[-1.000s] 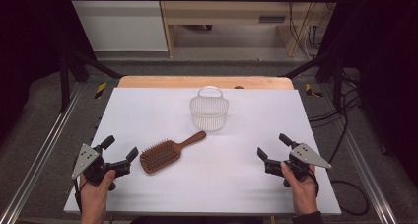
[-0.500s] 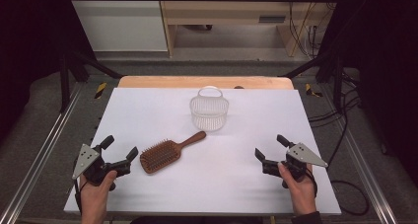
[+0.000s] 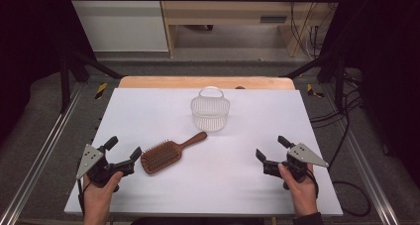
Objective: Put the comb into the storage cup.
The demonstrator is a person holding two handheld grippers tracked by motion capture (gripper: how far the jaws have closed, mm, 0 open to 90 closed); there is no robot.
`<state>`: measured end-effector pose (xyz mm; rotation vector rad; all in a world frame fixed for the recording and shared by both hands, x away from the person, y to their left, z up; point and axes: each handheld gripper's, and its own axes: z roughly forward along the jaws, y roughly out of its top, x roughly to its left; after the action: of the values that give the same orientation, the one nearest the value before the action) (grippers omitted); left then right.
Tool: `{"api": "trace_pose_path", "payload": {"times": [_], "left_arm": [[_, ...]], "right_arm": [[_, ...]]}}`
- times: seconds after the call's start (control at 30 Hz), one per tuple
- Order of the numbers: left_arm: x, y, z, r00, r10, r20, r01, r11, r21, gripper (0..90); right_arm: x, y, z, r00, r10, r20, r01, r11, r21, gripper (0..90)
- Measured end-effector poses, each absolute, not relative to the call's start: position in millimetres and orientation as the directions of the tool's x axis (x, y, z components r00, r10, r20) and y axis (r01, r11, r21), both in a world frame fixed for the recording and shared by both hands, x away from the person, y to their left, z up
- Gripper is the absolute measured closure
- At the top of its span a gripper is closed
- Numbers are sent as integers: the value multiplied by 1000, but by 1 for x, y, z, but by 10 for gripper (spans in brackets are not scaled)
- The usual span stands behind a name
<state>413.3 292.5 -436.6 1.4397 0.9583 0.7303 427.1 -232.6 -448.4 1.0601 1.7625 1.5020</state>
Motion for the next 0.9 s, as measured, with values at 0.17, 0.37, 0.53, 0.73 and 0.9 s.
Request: {"api": "trace_pose_path", "payload": {"times": [0.17,0.37,0.53,0.73,0.9], "left_arm": [[415,275,-434,474,872,-124,199,31,979,205],[425,242,-429,508,855,-106,258,-34,965,552],[450,198,-430,505,857,-106,357,-95,929,744],[476,154,-434,491,865,-106,425,-131,896,884],[493,134,-437,436,897,-67,451,-153,879,900]], "right_arm": [[427,-233,-448,-511,857,60,195,48,980,58],[426,-235,-447,-506,860,65,190,37,981,57],[424,-236,-446,-509,858,73,184,25,983,57],[422,-237,-443,-521,850,80,175,14,985,57],[421,-239,-441,-529,842,100,168,-12,986,57]]}}
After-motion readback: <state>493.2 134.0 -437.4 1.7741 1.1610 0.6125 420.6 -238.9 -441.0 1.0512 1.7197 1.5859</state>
